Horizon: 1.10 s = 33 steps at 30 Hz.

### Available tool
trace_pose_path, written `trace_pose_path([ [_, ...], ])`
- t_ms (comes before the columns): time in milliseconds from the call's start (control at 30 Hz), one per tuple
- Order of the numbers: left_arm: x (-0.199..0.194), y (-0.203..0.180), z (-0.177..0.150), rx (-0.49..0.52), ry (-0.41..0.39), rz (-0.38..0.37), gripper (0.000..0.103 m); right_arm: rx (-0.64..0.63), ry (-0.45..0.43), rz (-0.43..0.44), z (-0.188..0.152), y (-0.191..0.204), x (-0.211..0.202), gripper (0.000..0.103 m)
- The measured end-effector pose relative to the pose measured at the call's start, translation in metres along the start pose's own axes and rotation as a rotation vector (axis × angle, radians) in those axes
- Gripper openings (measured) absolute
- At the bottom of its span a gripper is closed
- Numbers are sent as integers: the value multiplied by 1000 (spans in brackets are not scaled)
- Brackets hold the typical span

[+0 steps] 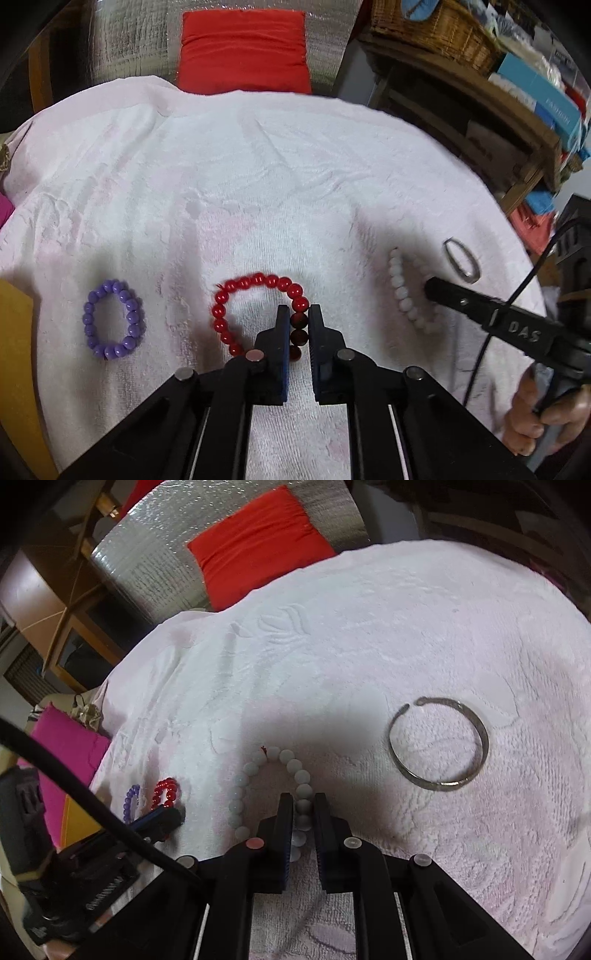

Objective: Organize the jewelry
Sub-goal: 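Grasp the red bead bracelet with the left tool while the right tool approaches the white bead bracelet, then close the right tool on the white bead bracelet and lift it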

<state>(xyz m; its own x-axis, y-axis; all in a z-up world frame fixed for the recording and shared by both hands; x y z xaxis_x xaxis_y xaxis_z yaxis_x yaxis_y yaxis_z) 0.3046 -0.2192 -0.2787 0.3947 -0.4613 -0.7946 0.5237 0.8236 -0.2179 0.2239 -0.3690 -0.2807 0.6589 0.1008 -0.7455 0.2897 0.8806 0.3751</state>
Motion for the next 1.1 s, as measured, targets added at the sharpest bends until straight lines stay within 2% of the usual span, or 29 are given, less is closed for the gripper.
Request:
trace_pose_path([
  [100,-15,1,3,-18,-28,-30,10,-2,-24,20,3,6,-5,11],
  [367,-47,21,10,-60,-94,-44,10,-14,-125,126,13,31,-26,11],
  [500,-57,32,11,-83,-114,-47,10,-15,-137,154,13,38,-31,11],
  [700,-57,42,8,-105,-104,-36,10,44,-94,95,14,20,-25,13],
  [833,-60,42,9,-100,-112,-38,10,67,-56,66,12,11,-14,31],
  [967,-63,43,9,-104,-119,-36,10,20,23,0,2,14,9,31],
  [1067,-64,45,10,-109,-119,-35,10,-51,-3,-28,1,21,11,31],
  [1100,-65,45,10,-112,-123,-34,10,-67,-6,-27,0,23,11,22],
])
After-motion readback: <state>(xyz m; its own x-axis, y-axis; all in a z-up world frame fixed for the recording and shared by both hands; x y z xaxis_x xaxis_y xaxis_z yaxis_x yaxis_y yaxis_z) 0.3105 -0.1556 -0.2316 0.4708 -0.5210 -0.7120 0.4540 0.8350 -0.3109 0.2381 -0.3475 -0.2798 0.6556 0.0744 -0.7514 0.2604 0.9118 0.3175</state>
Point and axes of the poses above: each gripper's, at about its wrist camera, not at the fingertips, and x roughly the way its jaws point, y to its left, z to its top, the point moved 7 cm from there along x, roughly the way its jaws point, and after that the axes turned 2 degrees about -x, right-handed, at the moved point
